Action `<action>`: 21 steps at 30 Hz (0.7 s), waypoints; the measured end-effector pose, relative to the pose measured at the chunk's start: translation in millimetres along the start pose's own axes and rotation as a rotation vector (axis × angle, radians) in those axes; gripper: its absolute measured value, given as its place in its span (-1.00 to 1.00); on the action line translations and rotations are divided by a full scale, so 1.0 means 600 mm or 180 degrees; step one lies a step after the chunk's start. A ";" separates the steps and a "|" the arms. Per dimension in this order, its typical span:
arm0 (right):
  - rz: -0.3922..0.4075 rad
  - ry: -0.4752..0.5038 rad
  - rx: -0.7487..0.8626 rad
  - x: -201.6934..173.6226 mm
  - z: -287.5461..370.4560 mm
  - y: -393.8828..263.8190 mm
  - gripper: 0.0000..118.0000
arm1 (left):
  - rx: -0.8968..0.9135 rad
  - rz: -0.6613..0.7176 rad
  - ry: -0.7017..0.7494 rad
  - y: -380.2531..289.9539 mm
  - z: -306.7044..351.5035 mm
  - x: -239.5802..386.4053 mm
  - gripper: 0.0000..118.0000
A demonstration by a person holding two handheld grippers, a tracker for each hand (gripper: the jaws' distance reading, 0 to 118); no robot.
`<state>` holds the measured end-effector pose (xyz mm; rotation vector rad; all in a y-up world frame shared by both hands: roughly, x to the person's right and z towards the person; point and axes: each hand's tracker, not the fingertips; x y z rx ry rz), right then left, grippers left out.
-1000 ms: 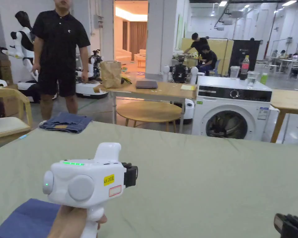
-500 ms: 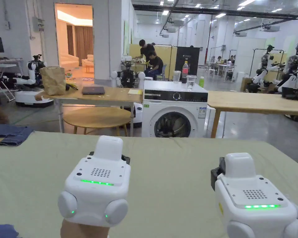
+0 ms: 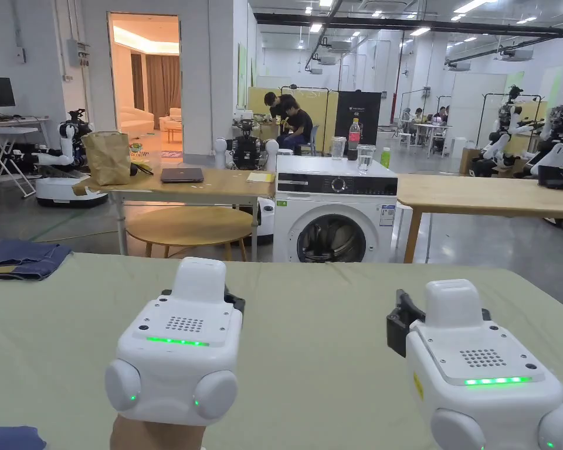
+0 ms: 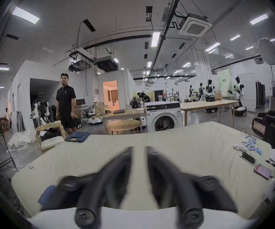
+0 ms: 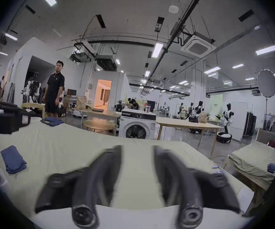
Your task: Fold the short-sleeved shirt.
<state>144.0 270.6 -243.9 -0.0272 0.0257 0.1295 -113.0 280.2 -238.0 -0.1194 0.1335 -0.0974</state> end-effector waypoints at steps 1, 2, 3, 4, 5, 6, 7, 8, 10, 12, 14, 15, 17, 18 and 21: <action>-0.0035 -0.0014 0.0001 0.001 0.000 0.000 0.72 | -0.0038 -0.0037 0.0057 -0.002 -0.003 0.000 0.68; -0.0066 -0.0031 -0.0021 0.002 -0.001 0.000 0.99 | -0.0070 -0.0039 0.0078 -0.004 -0.007 0.000 1.00; -0.0112 -0.0027 -0.0038 0.006 -0.003 0.000 1.00 | -0.0081 -0.0016 0.0066 -0.008 -0.010 -0.003 0.99; -0.0149 -0.0073 0.0029 0.009 0.004 0.001 1.00 | 0.0000 -0.0018 0.0181 -0.011 0.008 -0.002 1.00; -0.0176 -0.0035 0.0031 0.009 0.007 0.005 1.00 | -0.0006 -0.0030 0.0125 -0.002 0.009 0.004 1.00; -0.0173 -0.0060 0.0018 0.009 0.007 0.009 1.00 | -0.0006 -0.0039 0.0113 0.000 0.012 0.006 1.00; -0.0162 -0.0067 -0.0001 0.008 0.006 0.010 1.00 | 0.0023 -0.0029 0.0124 0.000 0.017 0.009 1.00; -0.0151 -0.0052 -0.0015 0.011 0.006 0.005 1.00 | 0.0052 -0.0013 0.0143 0.001 0.021 0.011 1.00; -0.0140 -0.0045 -0.0038 0.009 0.008 0.007 1.00 | 0.0044 0.0010 0.0137 -0.004 0.007 -0.006 1.00; -0.0118 -0.0028 -0.0036 0.009 0.007 0.002 1.00 | 0.0038 0.0035 0.0130 -0.006 0.009 -0.008 1.00; -0.0092 -0.0033 -0.0034 0.006 0.009 0.004 1.00 | 0.0029 0.0027 0.0141 -0.008 0.007 -0.011 1.00; -0.0086 -0.0025 -0.0036 0.005 0.010 0.005 1.00 | 0.0019 0.0022 0.0148 -0.009 0.008 -0.011 1.00; -0.0087 -0.0008 -0.0046 0.007 0.010 0.004 1.00 | 0.0008 0.0054 0.0137 -0.010 0.007 -0.014 1.00; -0.0091 -0.0003 -0.0043 0.006 0.012 0.006 1.00 | 0.0009 0.0076 0.0125 -0.010 0.007 -0.016 1.00; -0.0112 0.0000 -0.0037 0.007 0.013 0.005 1.00 | 0.0002 0.0094 0.0129 -0.009 0.008 -0.017 1.00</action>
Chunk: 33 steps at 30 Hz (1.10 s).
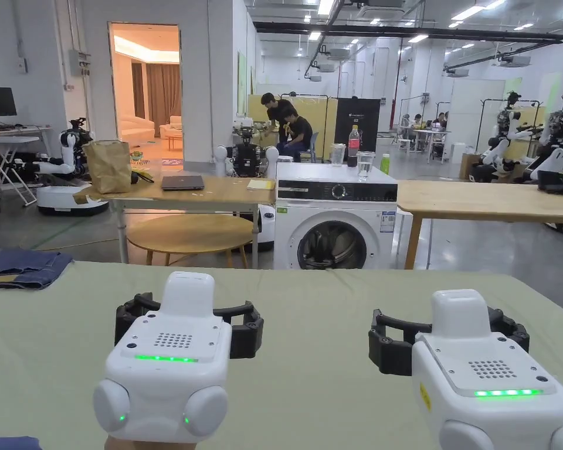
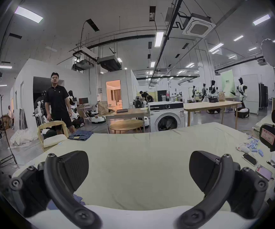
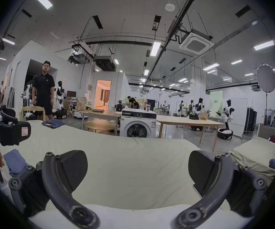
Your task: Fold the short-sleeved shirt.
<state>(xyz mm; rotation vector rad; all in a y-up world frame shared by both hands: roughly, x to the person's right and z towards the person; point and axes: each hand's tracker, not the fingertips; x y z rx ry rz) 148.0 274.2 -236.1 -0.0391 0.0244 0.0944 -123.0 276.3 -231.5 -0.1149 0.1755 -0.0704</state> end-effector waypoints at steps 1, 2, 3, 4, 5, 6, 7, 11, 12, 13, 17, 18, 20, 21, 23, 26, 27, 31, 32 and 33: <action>-0.0005 -0.0003 0.0001 0.000 0.001 0.002 1.00 | 0.0003 -0.0006 0.0004 0.001 0.000 0.000 1.00; -0.0009 -0.0008 0.0006 0.000 0.001 0.002 1.00 | -0.0003 0.0003 -0.0009 0.002 0.000 -0.001 1.00; -0.0012 -0.0010 0.0008 0.001 0.000 0.000 1.00 | 0.0009 0.0025 -0.0049 0.002 0.002 -0.002 1.00; -0.0014 -0.0011 0.0007 0.002 0.000 0.001 1.00 | 0.0016 0.0059 -0.0117 0.004 0.006 -0.004 1.00; -0.0012 -0.0008 0.0000 0.002 0.001 0.003 1.00 | 0.0016 0.0107 -0.0175 0.005 0.008 -0.005 1.00; -0.0008 -0.0004 -0.0004 0.002 0.001 0.003 1.00 | 0.0019 0.0161 -0.0233 0.007 0.010 -0.006 1.00; -0.0004 -0.0002 -0.0005 0.003 0.000 0.000 1.00 | 0.0023 0.0304 -0.0303 0.008 0.011 -0.008 1.00; -0.0012 0.0035 -0.0020 0.004 0.001 -0.001 1.00 | 0.0028 0.0372 -0.0629 0.014 0.017 -0.015 1.00; -0.0016 0.0038 -0.0020 0.004 0.001 -0.001 1.00 | 0.0042 0.0319 -0.0634 0.016 0.017 -0.014 1.00; -0.0019 0.0038 -0.0015 0.004 0.002 -0.001 1.00 | 0.0035 0.0282 -0.0623 0.017 0.018 -0.012 1.00; -0.0015 0.0038 -0.0014 0.003 0.003 0.001 1.00 | -0.0056 0.0279 -0.0702 0.027 0.019 -0.013 1.00; -0.0016 0.0042 -0.0012 0.004 0.004 0.001 1.00 | -0.0094 0.0338 -0.0752 0.028 0.018 -0.015 1.00; -0.0016 0.0057 -0.0015 0.004 0.004 0.001 1.00 | -0.0181 0.0314 -0.0692 0.032 0.014 -0.014 1.00; -0.0017 0.0064 -0.0020 0.005 0.004 0.001 1.00 | -0.0240 0.0242 -0.0583 0.033 0.012 -0.011 1.00; -0.0014 0.0064 -0.0027 0.003 0.005 0.002 1.00 | -0.0306 0.0059 -0.0373 0.035 0.010 -0.003 1.00; -0.0004 0.0059 -0.0021 0.003 0.005 0.003 1.00 | -0.0434 -0.0086 -0.0180 0.034 0.005 0.003 1.00; -0.0005 0.0060 -0.0025 0.002 0.005 0.003 1.00 | -0.0441 -0.0089 -0.0174 0.033 0.003 0.004 1.00; -0.0010 0.0059 -0.0032 0.003 0.005 0.004 1.00 | -0.0388 -0.0051 -0.0240 0.032 0.007 0.000 1.00; -0.0016 0.0057 -0.0031 0.004 0.005 0.004 1.00 | -0.0395 -0.0016 -0.0279 0.035 0.009 -0.003 1.00; -0.0020 0.0060 -0.0035 0.005 0.005 0.003 1.00 | -0.0417 0.0060 -0.0322 0.036 0.009 -0.005 1.00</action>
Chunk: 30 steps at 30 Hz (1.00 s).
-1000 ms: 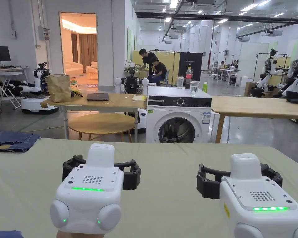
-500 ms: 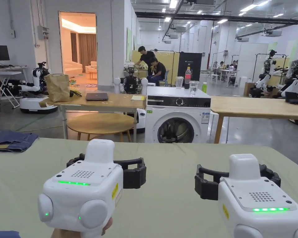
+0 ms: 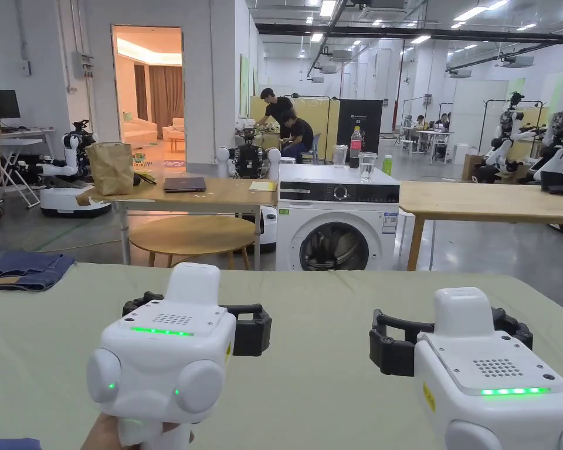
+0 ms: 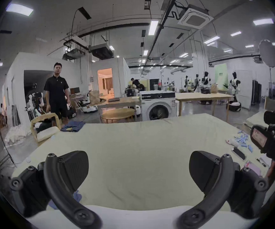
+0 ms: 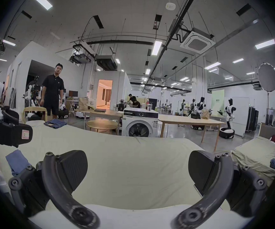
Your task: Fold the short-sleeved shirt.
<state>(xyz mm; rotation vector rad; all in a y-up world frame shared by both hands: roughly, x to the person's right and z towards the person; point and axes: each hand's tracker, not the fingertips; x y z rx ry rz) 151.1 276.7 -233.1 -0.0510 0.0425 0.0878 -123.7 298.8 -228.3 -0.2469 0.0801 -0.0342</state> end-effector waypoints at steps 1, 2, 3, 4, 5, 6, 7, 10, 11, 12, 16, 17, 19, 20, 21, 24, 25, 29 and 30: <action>-0.0001 0.0001 -0.0008 0.001 0.000 0.000 1.00 | -0.0005 0.0054 -0.0056 0.002 0.002 -0.003 1.00; 0.0003 0.0001 -0.0012 0.001 0.000 0.000 1.00 | 0.0000 0.0087 -0.0124 0.004 0.004 -0.006 1.00; 0.0007 -0.0002 -0.0015 0.002 0.000 -0.001 1.00 | 0.0020 0.0131 -0.0187 0.006 0.006 -0.008 1.00; 0.0007 -0.0004 -0.0016 0.003 0.000 0.000 1.00 | 0.0023 0.0163 -0.0208 0.008 0.007 -0.010 1.00; 0.0003 -0.0005 -0.0016 0.004 0.001 0.000 1.00 | 0.0020 0.0197 -0.0237 0.011 0.008 -0.011 1.00; -0.0005 -0.0005 -0.0017 0.004 0.001 0.001 1.00 | 0.0001 0.0236 -0.0279 0.013 0.009 -0.013 1.00; -0.0014 -0.0002 -0.0022 0.005 0.001 0.001 1.00 | -0.0007 0.0282 -0.0330 0.015 0.010 -0.015 1.00; -0.0031 0.0001 -0.0034 0.005 0.001 0.003 1.00 | -0.0030 0.0364 -0.0429 0.017 0.012 -0.021 1.00; -0.0034 0.0003 -0.0035 0.005 0.001 0.003 1.00 | -0.0034 0.0408 -0.0454 0.017 0.013 -0.022 1.00; -0.0038 0.0002 -0.0036 0.006 0.001 0.003 1.00 | -0.0052 0.0449 -0.0443 0.017 0.013 -0.024 1.00; -0.0042 0.0015 -0.0040 0.004 0.001 0.001 1.00 | -0.0043 0.0396 -0.0368 0.016 0.011 -0.024 1.00; -0.0035 0.0016 -0.0050 0.004 0.001 0.001 1.00 | -0.0032 0.0369 -0.0356 0.015 0.010 -0.023 1.00; -0.0020 0.0014 -0.0047 0.002 0.002 0.000 1.00 | -0.0040 0.0323 -0.0303 0.013 0.010 -0.019 1.00; -0.0019 0.0012 -0.0049 0.002 0.002 0.000 1.00 | -0.0026 0.0308 -0.0301 0.011 0.009 -0.019 1.00; -0.0018 0.0015 -0.0054 0.003 0.002 0.000 1.00 | -0.0016 0.0285 -0.0279 0.010 0.009 -0.017 1.00; -0.0017 0.0019 -0.0051 0.003 0.002 0.000 1.00 | 0.0042 0.0192 -0.0190 0.003 0.007 -0.010 1.00; -0.0016 0.0018 -0.0049 0.003 0.002 0.000 1.00 | 0.0050 0.0179 -0.0169 0.002 0.006 -0.009 1.00; -0.0004 0.0028 -0.0059 0.002 0.000 -0.001 1.00 | 0.0058 0.0165 -0.0142 -0.002 0.003 -0.008 1.00; 0.0002 0.0033 -0.0062 0.000 0.000 -0.001 1.00 | 0.0042 0.0189 -0.0150 -0.002 0.002 -0.009 1.00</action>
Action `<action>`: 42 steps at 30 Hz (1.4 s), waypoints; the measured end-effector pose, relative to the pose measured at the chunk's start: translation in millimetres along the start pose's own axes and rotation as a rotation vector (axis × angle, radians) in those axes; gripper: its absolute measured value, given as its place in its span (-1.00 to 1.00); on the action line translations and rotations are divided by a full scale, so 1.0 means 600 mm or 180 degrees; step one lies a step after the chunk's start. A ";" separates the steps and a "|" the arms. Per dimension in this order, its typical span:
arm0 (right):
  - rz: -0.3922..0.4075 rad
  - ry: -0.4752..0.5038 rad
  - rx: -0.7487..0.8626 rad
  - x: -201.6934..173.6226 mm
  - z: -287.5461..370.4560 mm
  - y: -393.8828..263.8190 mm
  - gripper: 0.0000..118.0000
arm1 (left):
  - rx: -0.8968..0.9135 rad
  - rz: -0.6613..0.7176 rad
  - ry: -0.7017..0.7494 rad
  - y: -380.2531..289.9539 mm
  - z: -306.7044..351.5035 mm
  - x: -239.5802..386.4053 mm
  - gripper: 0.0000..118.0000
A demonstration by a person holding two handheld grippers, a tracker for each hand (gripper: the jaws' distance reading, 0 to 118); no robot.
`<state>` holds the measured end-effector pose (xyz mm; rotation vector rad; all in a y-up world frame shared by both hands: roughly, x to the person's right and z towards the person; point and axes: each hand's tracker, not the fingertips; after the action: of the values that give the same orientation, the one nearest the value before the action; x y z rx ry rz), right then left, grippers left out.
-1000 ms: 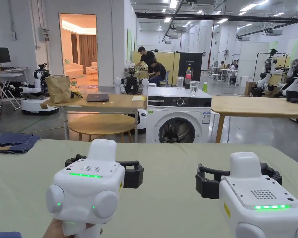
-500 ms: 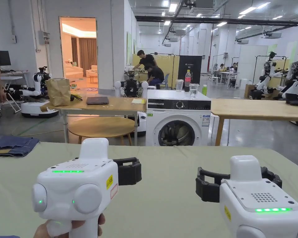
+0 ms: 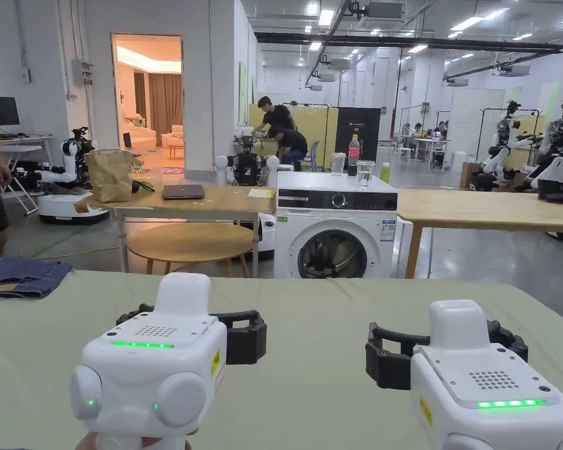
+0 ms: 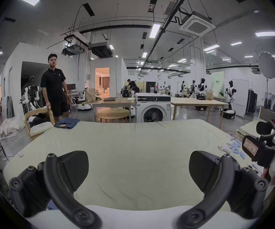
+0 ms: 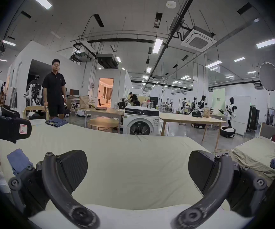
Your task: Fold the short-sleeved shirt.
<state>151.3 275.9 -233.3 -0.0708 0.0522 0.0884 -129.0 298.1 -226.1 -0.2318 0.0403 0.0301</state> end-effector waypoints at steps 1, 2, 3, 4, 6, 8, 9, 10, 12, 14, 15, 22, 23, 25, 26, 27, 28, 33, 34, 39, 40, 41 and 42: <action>0.0007 0.0004 -0.0008 0.000 -0.001 0.000 1.00 | -0.0017 0.0023 -0.0036 0.001 0.001 -0.002 1.00; 0.0012 0.0006 -0.0012 -0.001 -0.001 0.000 1.00 | -0.0035 0.0053 -0.0075 0.001 0.000 -0.004 1.00; 0.0011 0.0004 -0.0011 -0.001 -0.001 0.000 1.00 | -0.0066 0.0080 -0.0091 0.003 -0.001 -0.005 1.00; 0.0009 0.0004 -0.0009 -0.002 -0.001 0.000 1.00 | -0.0079 0.0092 -0.0089 0.003 -0.001 -0.006 1.00; -0.0001 0.0009 -0.0009 -0.002 0.000 0.000 1.00 | -0.0055 0.0109 -0.0085 0.002 0.001 -0.009 1.00; 0.0013 0.0002 0.0002 -0.002 0.003 -0.001 1.00 | -0.0042 0.0083 -0.0073 0.003 0.001 -0.009 1.00; 0.0029 0.0004 0.0005 -0.002 0.003 -0.001 1.00 | -0.0034 0.0059 -0.0065 0.003 0.003 -0.009 1.00; 0.0035 0.0002 0.0006 -0.002 0.004 0.000 1.00 | -0.0024 0.0054 -0.0073 0.003 0.003 -0.009 1.00; 0.0026 0.0000 0.0010 -0.002 0.003 0.001 1.00 | -0.0018 0.0049 -0.0085 0.003 0.004 -0.008 1.00; 0.0012 0.0003 0.0003 -0.002 0.002 0.001 1.00 | -0.0012 0.0043 -0.0076 0.002 0.004 -0.007 1.00; 0.0005 0.0004 0.0001 -0.001 0.001 0.001 1.00 | -0.0013 0.0039 -0.0066 0.001 0.003 -0.005 1.00; 0.0010 0.0019 0.0008 -0.004 0.000 0.004 1.00 | -0.0018 0.0041 -0.0061 -0.004 -0.001 -0.004 1.00; 0.0014 0.0021 0.0006 -0.005 0.000 0.004 1.00 | 0.0015 0.0050 -0.0013 -0.007 -0.002 -0.004 1.00; 0.0013 0.0030 -0.0005 -0.006 0.000 0.003 1.00 | 0.0013 -0.0004 -0.0013 -0.007 -0.005 -0.006 1.00; 0.0015 0.0036 -0.0011 -0.006 0.000 0.002 1.00 | -0.0018 0.0000 -0.0046 -0.006 -0.007 -0.007 1.00; 0.0023 0.0040 -0.0015 -0.006 0.000 0.001 1.00 | -0.0088 0.0084 0.0004 -0.004 -0.011 -0.008 1.00; 0.0029 0.0039 -0.0017 -0.007 0.000 0.001 1.00 | -0.0183 0.0203 0.0084 -0.003 -0.014 -0.011 1.00; 0.0015 0.0046 -0.0038 -0.008 -0.002 -0.002 1.00 | -0.0302 0.0264 0.0020 0.003 -0.015 -0.018 1.00; 0.0018 0.0043 -0.0041 -0.009 -0.003 -0.002 1.00 | -0.0282 0.0201 0.0111 0.002 -0.015 -0.015 1.00; 0.0006 0.0046 -0.0035 -0.011 -0.006 0.000 1.00 | 0.0042 -0.0024 0.0242 -0.013 -0.007 -0.004 1.00; 0.0005 0.0045 -0.0035 -0.012 -0.006 0.000 1.00 | 0.0016 -0.0029 0.0220 -0.014 -0.006 -0.004 1.00; 0.0008 0.0049 -0.0037 -0.013 -0.006 0.000 1.00 | 0.0010 -0.0036 0.0180 -0.013 -0.005 -0.005 1.00; 0.0011 0.0048 -0.0043 -0.013 -0.007 0.000 1.00 | -0.0015 -0.0021 0.0160 -0.013 -0.006 -0.005 1.00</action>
<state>143.2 274.9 -236.8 -0.0849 0.0668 0.0918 -132.1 289.8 -227.4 -0.2375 0.0895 0.0180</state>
